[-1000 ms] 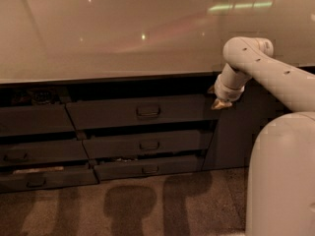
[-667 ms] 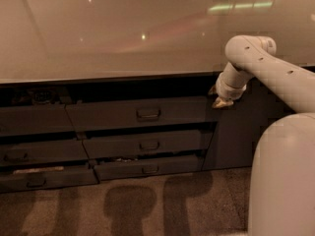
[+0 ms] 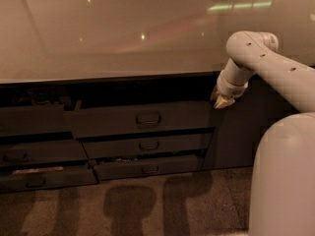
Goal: Open top drawer
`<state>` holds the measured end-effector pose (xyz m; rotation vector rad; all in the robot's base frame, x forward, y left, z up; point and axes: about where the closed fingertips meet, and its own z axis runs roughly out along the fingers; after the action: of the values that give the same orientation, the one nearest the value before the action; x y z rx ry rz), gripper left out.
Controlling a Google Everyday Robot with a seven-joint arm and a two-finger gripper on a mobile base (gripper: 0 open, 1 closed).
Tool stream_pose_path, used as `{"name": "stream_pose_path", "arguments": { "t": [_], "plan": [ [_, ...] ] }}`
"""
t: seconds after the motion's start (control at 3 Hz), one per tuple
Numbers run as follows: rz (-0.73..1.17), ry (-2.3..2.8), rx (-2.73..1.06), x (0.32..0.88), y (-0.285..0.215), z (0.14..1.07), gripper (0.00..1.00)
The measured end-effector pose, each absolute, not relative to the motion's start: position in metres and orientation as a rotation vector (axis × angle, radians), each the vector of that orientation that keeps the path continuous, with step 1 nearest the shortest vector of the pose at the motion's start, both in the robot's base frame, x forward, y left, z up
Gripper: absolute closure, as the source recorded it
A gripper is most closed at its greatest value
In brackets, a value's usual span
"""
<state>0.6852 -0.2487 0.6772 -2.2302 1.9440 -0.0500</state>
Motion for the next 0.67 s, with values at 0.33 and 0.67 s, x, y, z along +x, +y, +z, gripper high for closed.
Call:
{"name": "stream_pose_path", "arguments": {
  "t": [0.33,0.67],
  "plan": [
    [-0.045,1.941,-2.238,0.6791,-0.2487,0.6774,1.00],
    [-0.042,1.938,-2.242,0.6779,-0.2484,0.6784,1.00]
  ]
}}
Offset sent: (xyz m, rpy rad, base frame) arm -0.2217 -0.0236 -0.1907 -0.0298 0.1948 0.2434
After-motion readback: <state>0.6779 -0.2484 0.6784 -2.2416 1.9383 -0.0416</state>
